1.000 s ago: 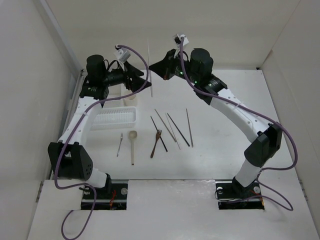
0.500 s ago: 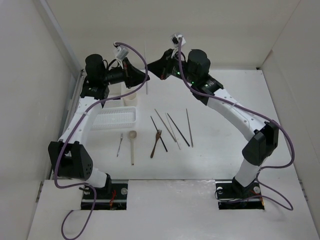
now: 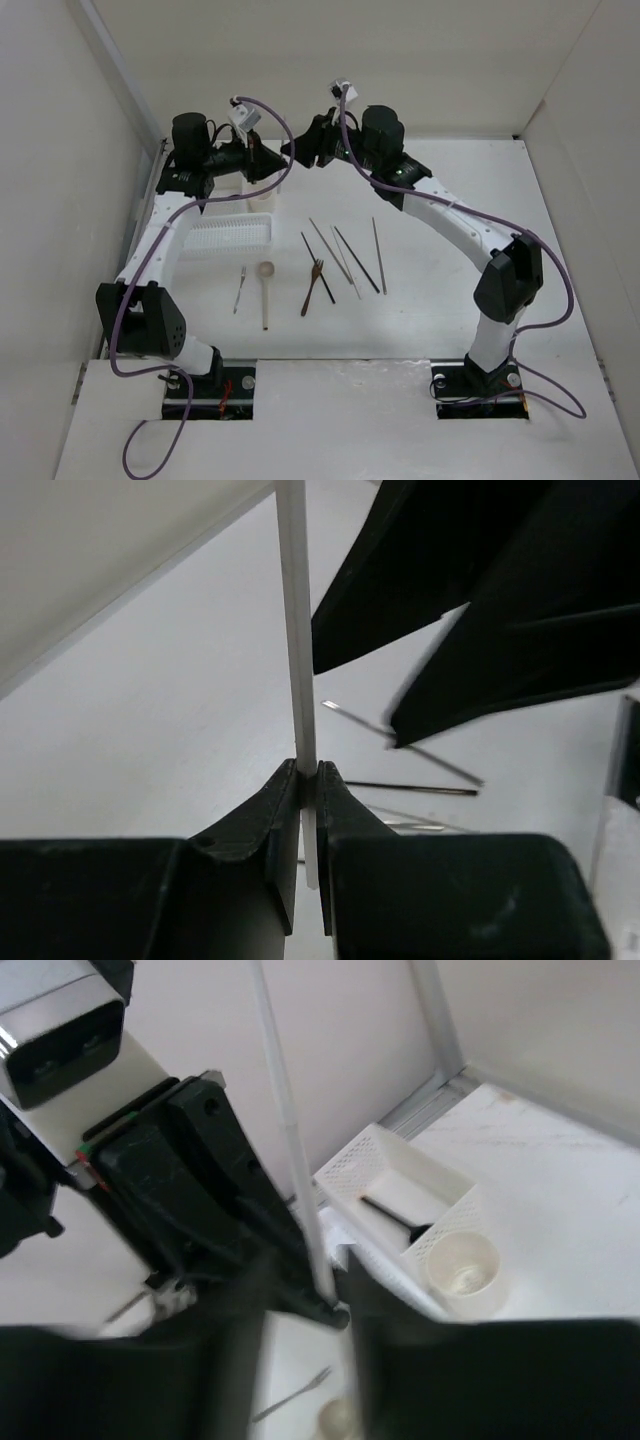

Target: Sort the eating utensils into containers

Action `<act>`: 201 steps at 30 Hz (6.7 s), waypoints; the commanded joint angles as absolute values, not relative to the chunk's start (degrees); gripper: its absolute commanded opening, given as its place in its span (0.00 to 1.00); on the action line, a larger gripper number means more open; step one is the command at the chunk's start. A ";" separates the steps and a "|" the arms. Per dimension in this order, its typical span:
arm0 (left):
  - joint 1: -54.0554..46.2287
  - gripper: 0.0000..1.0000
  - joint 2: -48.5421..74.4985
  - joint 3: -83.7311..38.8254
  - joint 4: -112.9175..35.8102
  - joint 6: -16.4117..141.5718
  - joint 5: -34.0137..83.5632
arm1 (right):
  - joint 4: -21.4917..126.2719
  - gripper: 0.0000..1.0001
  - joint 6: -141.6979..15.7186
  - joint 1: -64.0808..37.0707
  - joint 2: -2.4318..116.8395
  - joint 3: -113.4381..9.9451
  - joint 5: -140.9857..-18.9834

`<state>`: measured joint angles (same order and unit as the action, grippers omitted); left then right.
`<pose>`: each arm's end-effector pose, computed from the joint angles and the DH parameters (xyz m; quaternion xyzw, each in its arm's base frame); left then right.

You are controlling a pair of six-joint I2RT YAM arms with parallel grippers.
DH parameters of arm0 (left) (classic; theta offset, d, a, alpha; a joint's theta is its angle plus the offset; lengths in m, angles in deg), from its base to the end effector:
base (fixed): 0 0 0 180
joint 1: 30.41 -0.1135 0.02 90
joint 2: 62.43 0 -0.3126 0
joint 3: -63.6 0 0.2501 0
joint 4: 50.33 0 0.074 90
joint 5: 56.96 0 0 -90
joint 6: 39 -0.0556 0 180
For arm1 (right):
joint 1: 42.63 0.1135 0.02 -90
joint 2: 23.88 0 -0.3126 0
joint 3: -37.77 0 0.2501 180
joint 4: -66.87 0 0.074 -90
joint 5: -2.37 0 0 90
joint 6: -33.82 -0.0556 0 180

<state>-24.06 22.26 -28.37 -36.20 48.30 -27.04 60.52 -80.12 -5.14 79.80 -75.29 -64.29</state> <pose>0.3327 -0.0855 0.4443 0.3823 0.6194 -0.3926 0.5622 0.3560 0.3008 0.4646 -0.2252 0.6519 0.4826 0.5398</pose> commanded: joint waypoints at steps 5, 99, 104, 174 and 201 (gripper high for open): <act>-28.47 0.00 20.72 -31.86 -17.83 14.41 -14.19 | 62.65 0.77 -84.82 -9.66 81.59 -76.04 -54.67; -36.39 1.00 8.68 -20.16 -27.22 22.44 9.04 | 16.77 0.19 -77.62 -11.52 92.31 -53.55 -98.79; -35.86 1.00 8.15 -19.63 -25.91 21.65 6.86 | 16.77 0.00 -77.62 -11.52 91.00 -53.54 -100.72; -32.51 0.00 15.36 -15.50 -20.47 -19.18 -0.28 | 62.83 0.54 -78.50 -10.63 64.46 -58.56 -74.08; -34.63 0.00 28.45 -4.60 -26.07 -44.98 10.18 | 62.83 0.51 -77.97 -16.53 65.33 -57.85 -73.22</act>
